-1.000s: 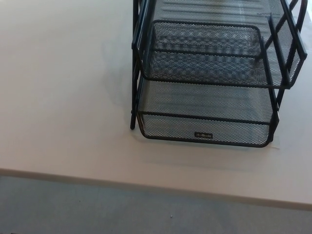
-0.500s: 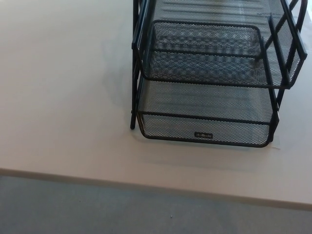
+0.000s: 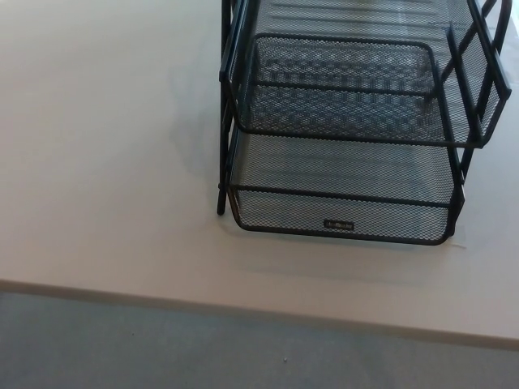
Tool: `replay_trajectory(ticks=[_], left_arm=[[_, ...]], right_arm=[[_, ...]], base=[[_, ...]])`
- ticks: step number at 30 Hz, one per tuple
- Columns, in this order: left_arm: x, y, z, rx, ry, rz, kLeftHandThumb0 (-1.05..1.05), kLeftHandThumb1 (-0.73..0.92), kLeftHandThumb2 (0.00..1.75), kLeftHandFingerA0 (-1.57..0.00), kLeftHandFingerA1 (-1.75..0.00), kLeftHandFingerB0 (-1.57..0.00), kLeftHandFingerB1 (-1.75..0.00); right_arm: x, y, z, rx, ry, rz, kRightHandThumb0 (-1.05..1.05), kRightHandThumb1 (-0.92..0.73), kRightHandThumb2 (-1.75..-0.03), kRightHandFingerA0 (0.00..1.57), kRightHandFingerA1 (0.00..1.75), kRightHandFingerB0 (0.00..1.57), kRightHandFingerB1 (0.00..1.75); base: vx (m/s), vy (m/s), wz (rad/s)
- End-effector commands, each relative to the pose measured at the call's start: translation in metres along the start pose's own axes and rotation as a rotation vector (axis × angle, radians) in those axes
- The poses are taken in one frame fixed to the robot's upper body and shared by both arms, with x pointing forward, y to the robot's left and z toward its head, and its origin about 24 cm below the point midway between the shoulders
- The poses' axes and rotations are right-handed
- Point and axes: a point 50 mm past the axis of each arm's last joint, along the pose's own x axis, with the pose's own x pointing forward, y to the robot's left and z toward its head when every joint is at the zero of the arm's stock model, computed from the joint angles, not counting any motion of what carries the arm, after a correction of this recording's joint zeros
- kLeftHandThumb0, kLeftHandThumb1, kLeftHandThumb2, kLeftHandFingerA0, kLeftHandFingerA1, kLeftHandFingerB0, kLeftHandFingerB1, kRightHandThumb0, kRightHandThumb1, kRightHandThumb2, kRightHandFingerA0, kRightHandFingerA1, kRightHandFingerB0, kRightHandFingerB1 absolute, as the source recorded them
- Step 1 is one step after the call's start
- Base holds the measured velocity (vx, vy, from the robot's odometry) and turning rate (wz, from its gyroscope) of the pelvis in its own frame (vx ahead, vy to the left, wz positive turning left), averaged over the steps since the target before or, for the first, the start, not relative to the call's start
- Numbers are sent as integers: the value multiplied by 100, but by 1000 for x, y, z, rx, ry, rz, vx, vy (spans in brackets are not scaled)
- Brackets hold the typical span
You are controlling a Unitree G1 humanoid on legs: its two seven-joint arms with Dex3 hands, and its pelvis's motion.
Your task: A balck drawer is kept on the middle of the table and the robot uses its right hand to push it back away from the robot
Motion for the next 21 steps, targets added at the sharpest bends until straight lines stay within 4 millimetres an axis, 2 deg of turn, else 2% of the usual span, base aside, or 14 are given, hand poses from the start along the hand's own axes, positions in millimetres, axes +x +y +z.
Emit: replay_trajectory(ticks=[1,10,11,12,13,14,15,17,18,20,21], left_arm=[[-5,5,-6,15,15,14,-63,60,82,-25,-42,-20,-40],[-5,4,-6,25,20,19,-64,60,82,-26,-43,-20,-40],[-5,4,-6,22,21,20,-59,71,61,-34,-33,-25,-29],[-5,4,-7,21,22,21,-59,71,61,-34,-33,-25,-29],[-5,4,-7,14,19,20,-63,60,83,-28,-44,-20,-40],[-5,4,-7,12,19,20,-63,60,83,-28,-44,-20,-40],[-5,4,-7,8,19,20,-58,71,61,-36,-34,-25,-29],[-5,4,-6,15,18,22,-58,71,61,-36,-34,-24,-29],[-5,4,-6,17,18,20,-63,60,84,-28,-44,-19,-40],[-5,5,-6,13,17,17,-63,60,84,-28,-44,-19,-40],[-5,5,-6,16,18,17,-58,72,61,-35,-33,-25,-29]], right_arm=[[-3,-4,-4,-9,24,-5,-57,-80,-64,30,35,24,30],[-2,-4,-5,-15,26,5,-56,-80,-64,32,36,24,30],[-2,-4,-5,-15,29,4,-57,-80,-63,32,35,25,29],[-1,-4,-5,-14,30,4,-57,-80,-63,32,35,25,29],[-2,-4,-5,-18,27,5,-57,-80,-64,32,35,24,29],[-2,-4,-5,-20,26,5,-57,-80,-64,32,35,24,29],[-2,-4,-5,-15,26,5,-57,-80,-63,32,35,24,30],[-2,-4,-5,-17,26,6,-57,-80,-64,32,35,24,29],[-2,-4,-5,-16,26,8,-56,-80,-63,32,35,24,29],[-2,-4,-5,-12,27,10,-56,-80,-63,32,35,24,29],[-2,-4,-5,-14,28,11,-56,-81,-64,31,35,24,29]], base=[[0,0,0],[0,0,0],[0,0,0],[0,0,0],[0,0,0],[0,0,0],[0,0,0],[0,0,0],[0,0,0],[0,0,0],[0,0,0]])
